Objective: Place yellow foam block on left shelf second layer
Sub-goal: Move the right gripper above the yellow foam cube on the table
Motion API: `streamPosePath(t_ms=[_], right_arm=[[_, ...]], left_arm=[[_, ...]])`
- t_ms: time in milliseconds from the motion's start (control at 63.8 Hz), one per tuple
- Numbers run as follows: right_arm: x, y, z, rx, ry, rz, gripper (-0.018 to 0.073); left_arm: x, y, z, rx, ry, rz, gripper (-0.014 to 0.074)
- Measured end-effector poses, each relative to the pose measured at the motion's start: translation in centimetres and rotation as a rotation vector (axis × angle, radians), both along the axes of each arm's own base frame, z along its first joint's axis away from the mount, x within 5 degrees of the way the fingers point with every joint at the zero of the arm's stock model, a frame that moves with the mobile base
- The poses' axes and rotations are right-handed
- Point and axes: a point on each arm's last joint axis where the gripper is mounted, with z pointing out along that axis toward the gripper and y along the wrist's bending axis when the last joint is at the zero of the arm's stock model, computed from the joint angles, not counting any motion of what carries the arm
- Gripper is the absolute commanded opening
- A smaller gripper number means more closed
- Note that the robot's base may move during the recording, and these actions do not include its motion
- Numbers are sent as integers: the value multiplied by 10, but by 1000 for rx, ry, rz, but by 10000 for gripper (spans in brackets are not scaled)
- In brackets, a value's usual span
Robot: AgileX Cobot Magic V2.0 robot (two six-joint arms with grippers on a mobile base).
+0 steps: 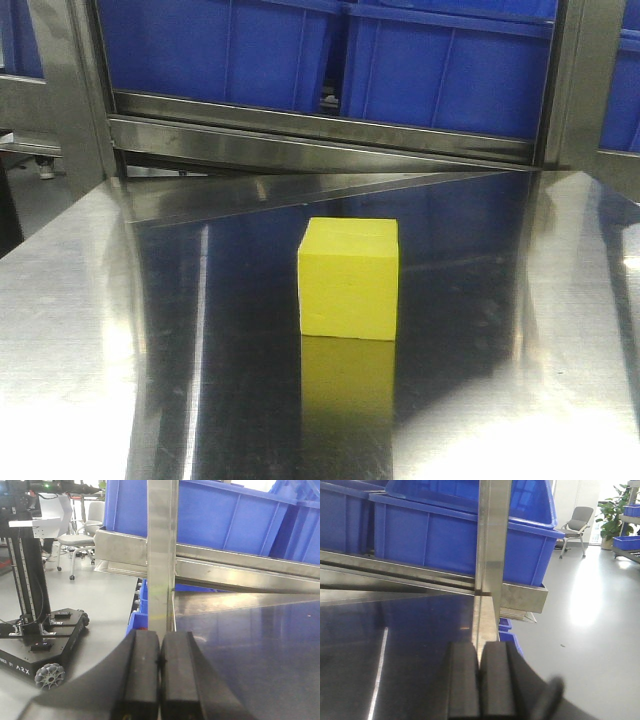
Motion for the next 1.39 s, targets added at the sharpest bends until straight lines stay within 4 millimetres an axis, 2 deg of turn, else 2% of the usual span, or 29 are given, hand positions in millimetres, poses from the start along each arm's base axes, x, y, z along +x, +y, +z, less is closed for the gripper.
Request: streamPosePath(t_ms=[909, 987, 1065, 1222, 1300, 1394], right_arm=[[0, 0, 1, 0, -1, 0, 58], [-2, 0, 14, 0, -14, -1, 58], [-7, 0, 36, -1, -46, -2, 58], [-23, 0, 91, -2, -100, -4, 58], [-22, 0, 111, 2, -67, -4, 58], [-12, 0, 132, 19, 35, 1, 58]], left_arm=[[0, 0, 0, 0, 0, 0, 137], [0, 0, 0, 0, 0, 0, 137], [0, 0, 0, 0, 0, 0, 137], [0, 0, 0, 0, 0, 0, 137], [0, 0, 0, 0, 0, 0, 137], [0, 0, 0, 0, 0, 0, 137]])
